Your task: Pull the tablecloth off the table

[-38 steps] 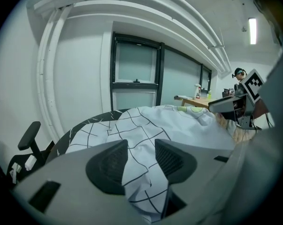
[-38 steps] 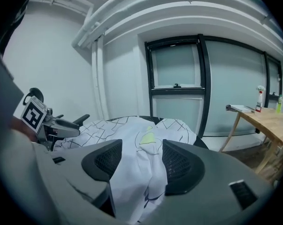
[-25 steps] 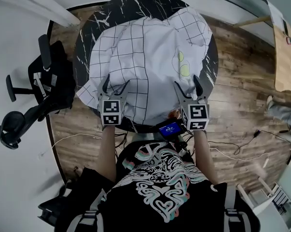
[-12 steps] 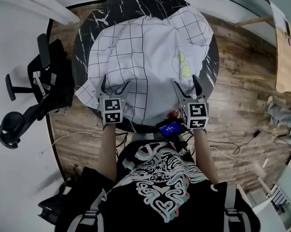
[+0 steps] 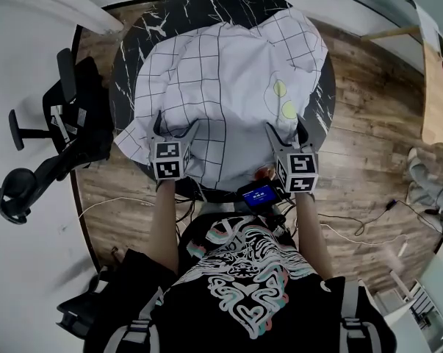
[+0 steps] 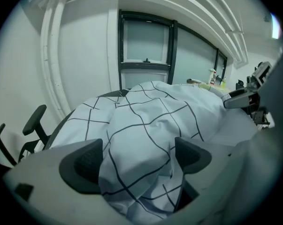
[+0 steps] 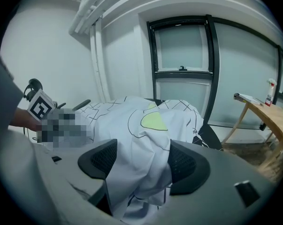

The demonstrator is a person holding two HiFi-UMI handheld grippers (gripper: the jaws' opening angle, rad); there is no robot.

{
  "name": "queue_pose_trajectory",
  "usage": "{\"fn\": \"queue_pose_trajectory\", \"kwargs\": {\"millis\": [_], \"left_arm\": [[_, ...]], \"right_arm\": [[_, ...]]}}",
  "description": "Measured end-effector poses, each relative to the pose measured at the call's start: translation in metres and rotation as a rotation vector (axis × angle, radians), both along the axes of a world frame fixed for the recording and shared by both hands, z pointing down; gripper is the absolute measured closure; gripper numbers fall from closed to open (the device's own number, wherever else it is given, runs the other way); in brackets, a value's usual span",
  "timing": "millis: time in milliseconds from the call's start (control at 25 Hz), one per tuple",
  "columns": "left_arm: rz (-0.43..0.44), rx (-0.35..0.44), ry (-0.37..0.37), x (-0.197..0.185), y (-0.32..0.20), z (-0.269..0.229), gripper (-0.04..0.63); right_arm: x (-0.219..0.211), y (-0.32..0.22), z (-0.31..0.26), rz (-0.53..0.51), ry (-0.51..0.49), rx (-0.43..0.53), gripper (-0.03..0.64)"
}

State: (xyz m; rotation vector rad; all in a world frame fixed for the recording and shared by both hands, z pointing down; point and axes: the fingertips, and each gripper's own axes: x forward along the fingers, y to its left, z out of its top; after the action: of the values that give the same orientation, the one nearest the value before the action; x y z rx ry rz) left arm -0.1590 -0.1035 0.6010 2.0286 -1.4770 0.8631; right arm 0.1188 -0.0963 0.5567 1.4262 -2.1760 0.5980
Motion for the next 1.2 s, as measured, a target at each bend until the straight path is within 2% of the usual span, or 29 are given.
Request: {"fn": "queue_pose_trajectory", "kwargs": {"millis": [280,560,760,960,1200], "left_arm": [[0.054,-0.051,-0.028,0.008,0.006,0.013,0.117],[0.054,-0.068,-0.040,0.011,0.001,0.017,0.115],[0.055,-0.022,0.019,0.019,-0.008,0.008,0.101],[0.101,0.015,-0.048,0.023,-0.014,0.003,0.097],[0.178,0.057,-0.119,0.031,-0.022,-0.003,0.097]], "right_arm": [[0.002,-0.001,0.008,-0.003,0.000,-0.029,0.302],[0.004,-0.006,0.018,-0.021,-0.005,-0.065,0.291],[0.003,-0.009,0.026,-0.065,-0.007,-0.091,0.277],[0.000,-0.008,0.032,-0.134,0.011,-0.113,0.236],[-0.003,-0.005,0.034,-0.200,0.084,-0.102,0.224]]}}
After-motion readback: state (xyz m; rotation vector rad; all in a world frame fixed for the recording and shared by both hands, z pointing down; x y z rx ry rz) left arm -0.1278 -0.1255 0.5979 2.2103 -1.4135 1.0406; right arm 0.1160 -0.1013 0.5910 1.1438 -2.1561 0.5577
